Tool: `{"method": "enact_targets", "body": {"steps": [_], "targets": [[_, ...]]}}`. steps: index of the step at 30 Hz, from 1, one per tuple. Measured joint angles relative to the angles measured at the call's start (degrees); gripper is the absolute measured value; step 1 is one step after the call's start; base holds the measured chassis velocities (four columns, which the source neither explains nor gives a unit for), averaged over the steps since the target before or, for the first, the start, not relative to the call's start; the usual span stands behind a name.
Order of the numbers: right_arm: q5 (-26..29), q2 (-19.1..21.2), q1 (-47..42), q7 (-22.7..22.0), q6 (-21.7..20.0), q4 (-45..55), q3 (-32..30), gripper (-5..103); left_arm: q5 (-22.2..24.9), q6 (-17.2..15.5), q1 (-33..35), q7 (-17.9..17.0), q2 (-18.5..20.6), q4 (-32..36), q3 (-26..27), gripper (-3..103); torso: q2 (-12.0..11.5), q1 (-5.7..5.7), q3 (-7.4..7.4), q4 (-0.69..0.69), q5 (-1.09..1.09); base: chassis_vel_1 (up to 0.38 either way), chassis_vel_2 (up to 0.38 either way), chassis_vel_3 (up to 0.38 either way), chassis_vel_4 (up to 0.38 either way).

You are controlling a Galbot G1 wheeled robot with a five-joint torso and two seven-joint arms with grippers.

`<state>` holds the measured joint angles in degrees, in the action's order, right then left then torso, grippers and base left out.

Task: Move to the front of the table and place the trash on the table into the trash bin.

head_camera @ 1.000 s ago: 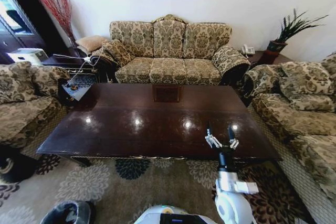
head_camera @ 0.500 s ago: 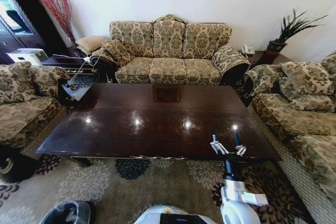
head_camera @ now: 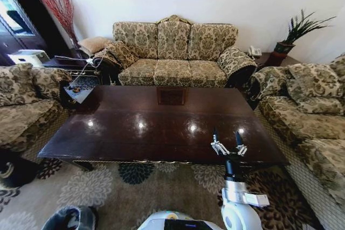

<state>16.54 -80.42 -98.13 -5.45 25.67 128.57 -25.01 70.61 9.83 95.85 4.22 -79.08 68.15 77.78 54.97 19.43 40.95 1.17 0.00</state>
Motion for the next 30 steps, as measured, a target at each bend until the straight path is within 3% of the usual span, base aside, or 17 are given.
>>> {"method": "enact_targets", "body": {"steps": [1,2,3,4,5,6,8,9,11,13,15,17,19,24,30], "targets": [[-0.98,-0.13,-0.11,-0.78,-1.35,0.94,-0.14,100,-4.1,4.34,0.91,1.09,0.66,4.53,-0.59,100,0.0,0.0,0.0,0.01,0.0,0.0,0.0,0.0,0.0],[-0.98,-0.13,-0.11,-0.78,-1.35,0.94,-0.14,100,-4.1,4.34,0.91,1.09,0.66,4.53,-0.59,100,0.0,0.0,0.0,0.01,0.0,0.0,0.0,0.0,0.0],[-2.45,-0.33,-0.42,-1.71,-3.17,1.99,-0.27,100,-10.11,9.23,1.76,1.14,1.61,11.24,-1.27,100,0.0,0.0,0.0,0.0,0.02,0.0,0.0,0.0,0.0],[-3.76,-0.53,-1.24,-2.38,-5.49,3.36,-0.55,100,-14.62,11.32,2.6,0.87,2.13,17.95,-1.75,100,0.0,0.0,0.0,-0.02,0.03,0.0,0.0,0.0,0.0],[-3.76,-0.53,-1.24,-2.38,-5.49,3.36,-0.55,100,-14.62,11.32,2.6,0.87,2.13,17.95,-1.75,100,0.0,0.0,0.0,-0.02,0.03,0.0,0.0,0.0,0.0],[-4.21,-0.61,-2.12,-2.41,-6.66,4.61,-0.82,100,-18.12,11.61,3.75,0.59,2.22,24.83,-2.3,100,0.0,0.01,0.0,-0.06,0.02,0.0,0.0,0.0,0.0],[-4.52,-0.49,-5.13,-0.75,-8.51,7.3,-1.79,100,-25.72,8.44,7.65,1.46,1.2,42.57,-4.43,100,-0.01,0.01,0.01,-0.03,0.04,0.0,0.0,0.0,0.0],[-4.52,-0.49,-5.13,-0.75,-8.51,7.3,-1.79,100,-25.72,8.44,7.65,1.46,1.2,42.57,-4.43,100,-0.01,0.01,0.01,-0.03,0.04,0.0,0.0,0.0,0.0],[-6.1,-0.55,-8.0,0.93,-10.14,9.52,-2.6,100,-32.33,6.06,10.25,2.63,-0.33,55.53,-8.24,100,-0.01,0.01,0.01,-0.02,0.03,0.0,0.0,0.0,0.0],[-6.9,-0.68,-8.77,1.05,-10.6,10.28,-2.62,100,-34.31,5.48,10.96,2.69,-0.84,59.57,-10.2,100,0.0,0.0,0.0,-0.02,0.0,0.0,0.0,0.0,0.0],[-9.23,-1.02,-10.19,0.78,-13.27,12.42,-2.29,100,-40.32,3.14,12.39,0.96,-1.74,69.03,-16.83,100,0.0,0.0,0.0,-0.03,0.03,0.0,0.0,0.0,0.0],[-10.09,-1.06,-10.2,0.62,-14.33,13.16,-1.97,100,-42.49,1.81,12.71,0.06,-1.73,71.53,-19.15,100,0.0,0.0,0.0,-0.02,0.0,0.0,0.0,0.0,0.0],[-12.0,-1.02,-8.96,0.42,-16.43,13.91,-1.32,100,-44.62,-3.01,12.95,-1.56,-0.94,75.44,-22.65,100,0.0,0.0,0.0,-0.02,0.03,0.0,0.0,0.0,0.0],[-13.65,-2.18,-7.17,0.36,-19.79,14.91,-0.51,100,-43.63,-10.09,11.91,-3.58,0.47,76.32,-24.58,100,-0.01,0.0,0.01,-0.01,0.0,0.0,0.0,0.0,0.0],[-13.66,-2.31,-7.13,0.37,-19.93,14.93,-0.28,100,-43.03,-11.06,11.68,-3.92,0.57,75.91,-24.51,100,0.0,0.0,0.0,-0.01,0.0,0.0,0.0,0.0,0.0]]}}
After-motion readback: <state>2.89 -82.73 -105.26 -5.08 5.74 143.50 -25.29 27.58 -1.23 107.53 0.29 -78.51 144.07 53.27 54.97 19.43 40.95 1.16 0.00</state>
